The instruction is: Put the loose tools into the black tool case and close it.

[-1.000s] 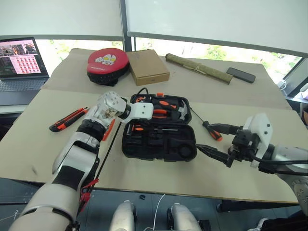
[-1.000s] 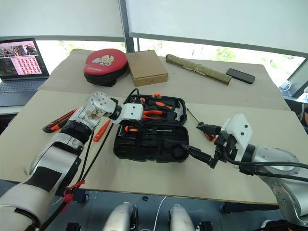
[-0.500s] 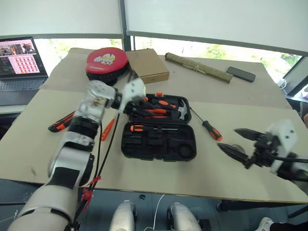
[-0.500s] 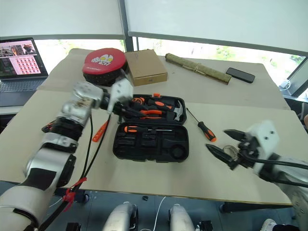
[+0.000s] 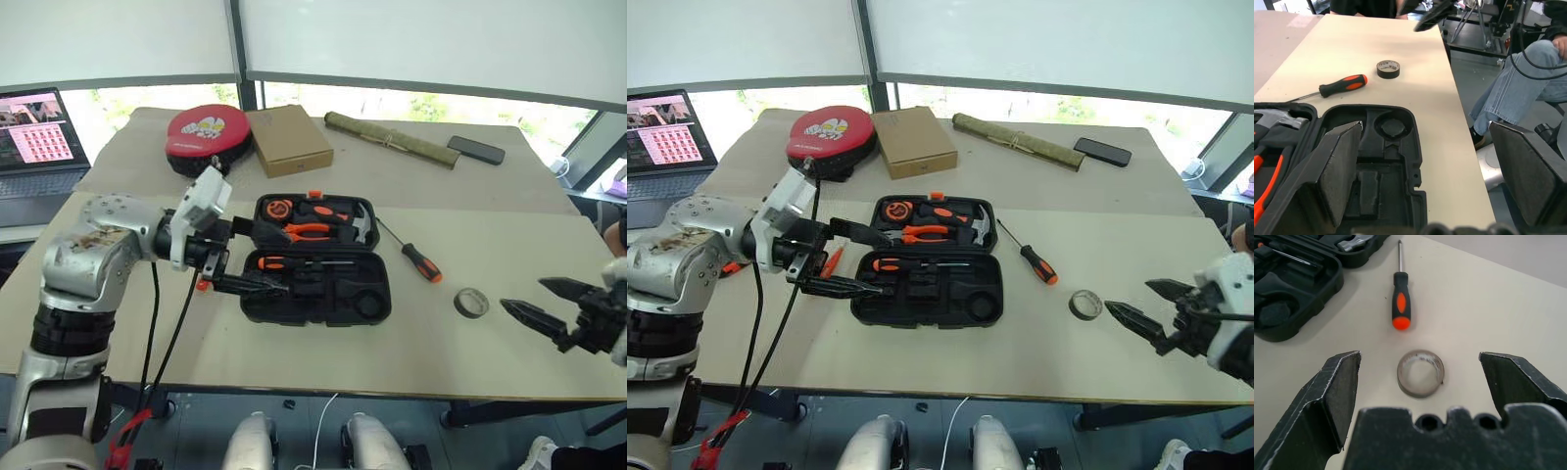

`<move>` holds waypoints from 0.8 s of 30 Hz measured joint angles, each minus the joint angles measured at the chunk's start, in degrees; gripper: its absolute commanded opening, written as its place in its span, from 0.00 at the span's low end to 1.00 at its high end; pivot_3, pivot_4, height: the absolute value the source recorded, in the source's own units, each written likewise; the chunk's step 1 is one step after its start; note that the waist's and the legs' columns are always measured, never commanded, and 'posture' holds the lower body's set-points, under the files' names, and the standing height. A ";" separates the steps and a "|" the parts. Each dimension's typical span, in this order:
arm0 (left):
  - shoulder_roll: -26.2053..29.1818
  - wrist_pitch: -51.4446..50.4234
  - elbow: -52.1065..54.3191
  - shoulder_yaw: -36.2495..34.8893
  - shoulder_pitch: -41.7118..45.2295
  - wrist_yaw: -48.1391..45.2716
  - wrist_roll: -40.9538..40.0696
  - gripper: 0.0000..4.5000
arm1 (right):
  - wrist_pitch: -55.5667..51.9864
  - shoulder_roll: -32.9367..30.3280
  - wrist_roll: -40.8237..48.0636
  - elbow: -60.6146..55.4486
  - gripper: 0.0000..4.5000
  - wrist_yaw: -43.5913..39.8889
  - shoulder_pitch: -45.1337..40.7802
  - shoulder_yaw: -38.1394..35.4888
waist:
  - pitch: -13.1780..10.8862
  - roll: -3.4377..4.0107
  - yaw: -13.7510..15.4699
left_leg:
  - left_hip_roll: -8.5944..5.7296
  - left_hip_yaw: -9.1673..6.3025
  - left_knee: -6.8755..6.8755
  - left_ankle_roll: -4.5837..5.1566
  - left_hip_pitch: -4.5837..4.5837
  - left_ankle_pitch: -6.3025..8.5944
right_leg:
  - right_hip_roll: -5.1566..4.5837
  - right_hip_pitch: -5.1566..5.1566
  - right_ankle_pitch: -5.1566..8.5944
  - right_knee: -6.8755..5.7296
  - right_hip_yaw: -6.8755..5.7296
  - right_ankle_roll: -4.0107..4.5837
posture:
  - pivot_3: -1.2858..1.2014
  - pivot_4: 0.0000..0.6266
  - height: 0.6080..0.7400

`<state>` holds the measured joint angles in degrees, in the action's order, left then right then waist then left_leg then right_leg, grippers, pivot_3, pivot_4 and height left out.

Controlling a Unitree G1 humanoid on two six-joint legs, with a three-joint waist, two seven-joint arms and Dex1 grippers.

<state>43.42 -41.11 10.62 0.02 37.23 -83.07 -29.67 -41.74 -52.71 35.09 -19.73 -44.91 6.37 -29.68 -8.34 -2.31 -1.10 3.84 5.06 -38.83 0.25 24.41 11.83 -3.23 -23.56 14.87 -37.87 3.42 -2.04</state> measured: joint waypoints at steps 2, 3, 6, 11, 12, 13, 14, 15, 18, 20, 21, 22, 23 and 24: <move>0.37 -0.23 0.28 0.02 -0.27 1.39 -0.12 0.99 | 0.43 0.60 -2.42 4.09 1.00 0.21 -7.32 7.25 | -0.07 0.03 0.02 | 0.00 0.01 0.05 0.00 -0.08 0.00 | 0.00 0.06 0.01 0.03 0.01 0.03 | 0.52 0.24 1.00; 0.38 -0.34 0.51 0.06 -0.23 2.09 -0.31 0.99 | 0.74 1.59 -4.11 7.20 1.00 0.77 -12.23 11.12 | -0.11 0.05 -0.02 | -0.02 0.02 0.06 0.00 -0.06 0.00 | 0.00 0.04 0.01 0.03 0.03 0.03 | 0.52 0.24 1.00; 0.82 -0.47 1.38 0.07 -0.36 3.64 -1.26 0.99 | 1.69 4.52 -8.87 14.81 1.00 1.82 -21.47 19.69 | -0.13 0.06 0.25 | -0.02 0.02 0.13 0.00 -0.02 0.00 | 0.00 0.02 0.03 0.06 0.01 0.04 | 0.52 0.24 1.00; 1.63 -0.58 2.34 0.05 -0.72 5.88 -1.97 0.99 | 3.70 9.57 -14.73 24.23 1.00 2.38 -29.45 28.96 | -0.15 0.08 0.62 | -0.09 0.04 0.09 0.00 0.45 0.00 | -0.05 -0.46 0.04 -0.02 0.02 0.01 | 0.52 0.24 1.00; 1.70 -0.80 2.49 0.08 -0.79 6.30 -2.09 0.99 | 4.81 11.07 -16.59 27.45 1.00 2.80 -31.44 30.55 | -0.15 0.08 0.50 | -0.08 0.04 0.04 0.00 0.57 0.00 | -0.05 -0.58 0.03 -0.06 0.02 0.01 | 0.52 0.24 1.00; 1.69 -0.96 2.66 0.10 -0.79 6.51 -2.14 1.00 | 5.25 11.56 -17.37 28.72 0.94 3.04 -32.09 31.21 | -0.15 0.09 0.52 | -0.09 0.04 0.04 0.00 0.61 0.00 | -0.05 -0.62 0.03 -0.08 0.03 0.01 | 0.52 0.24 1.00; 1.88 -1.03 2.78 0.08 -0.84 6.90 -2.16 1.00 | 6.10 12.25 -18.43 30.84 0.88 3.24 -32.92 31.76 | -0.16 0.10 0.56 | -0.09 0.04 0.04 0.00 0.63 -0.01 | -0.05 -0.63 0.03 -0.09 0.02 0.00 | 0.52 0.24 1.00; 1.91 -1.04 2.88 0.08 -0.84 7.31 -2.18 1.00 | 6.83 13.08 -19.34 33.03 0.85 3.55 -33.97 32.13 | -0.16 0.09 0.51 | -0.08 0.04 0.04 0.00 0.62 -0.01 | -0.03 -0.63 0.03 -0.08 0.02 0.01 | 0.52 0.24 1.00; 1.99 -0.99 2.92 0.10 -0.84 7.82 -2.18 1.00 | 8.76 13.97 -20.65 35.64 0.61 3.71 -35.24 32.23 | -0.16 0.10 0.41 | -0.07 0.04 0.05 0.00 0.62 -0.01 | -0.03 -0.64 0.03 -0.09 0.02 0.01 | 0.52 0.24 1.00; 2.24 -0.69 2.92 0.10 -0.88 8.01 -2.13 1.00 | 9.05 14.41 -20.76 36.01 0.47 3.74 -35.29 31.88 | -0.16 0.10 0.39 | -0.06 0.04 0.05 0.00 0.62 -0.01 | -0.02 -0.64 0.03 -0.10 0.02 0.01 | 0.52 0.24 1.00; 2.36 -0.51 2.92 0.10 -0.94 8.12 -2.10 1.00 | 9.04 14.59 -20.74 35.95 0.40 3.84 -35.15 31.42 | -0.16 0.11 0.39 | -0.06 0.04 0.06 0.00 0.62 -0.01 | -0.02 -0.64 0.03 -0.10 0.02 0.01 | 0.52 0.24 1.00; 2.50 -0.39 2.91 0.10 -1.15 8.18 -2.09 1.00 | 9.00 14.70 -20.64 35.74 0.31 3.96 -34.81 30.96 | -0.16 0.11 0.40 | -0.06 0.04 0.06 -0.01 0.62 -0.01 | -0.03 -0.63 0.03 -0.10 0.02 0.01 | 0.52 0.24 1.00; 2.72 -0.32 2.90 0.10 -1.47 8.22 -2.08 1.00 | 8.81 14.81 -20.31 35.16 0.26 4.21 -34.21 30.14 | -0.16 0.11 0.42 | -0.06 0.05 0.06 -0.01 0.62 -0.01 | -0.03 -0.65 0.03 -0.10 0.02 0.01 | 0.52 0.24 1.00; 2.94 -0.30 2.82 0.10 -1.70 8.25 -2.06 1.00 | 8.70 15.02 -20.20 34.57 0.23 4.34 -33.68 29.33 | -0.16 0.11 0.42 | -0.06 0.05 0.06 0.00 0.62 -0.01 | -0.03 -0.64 0.03 -0.10 0.02 0.01 | 0.52 0.24 1.00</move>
<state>46.36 -41.42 13.44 0.12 35.52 -74.82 -31.73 -33.04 -37.70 14.89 14.84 -40.57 -27.31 -0.35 -8.50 -2.20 -0.69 3.77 5.11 -38.77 0.24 25.03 11.82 -3.27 -24.20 14.89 -37.97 3.44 -2.03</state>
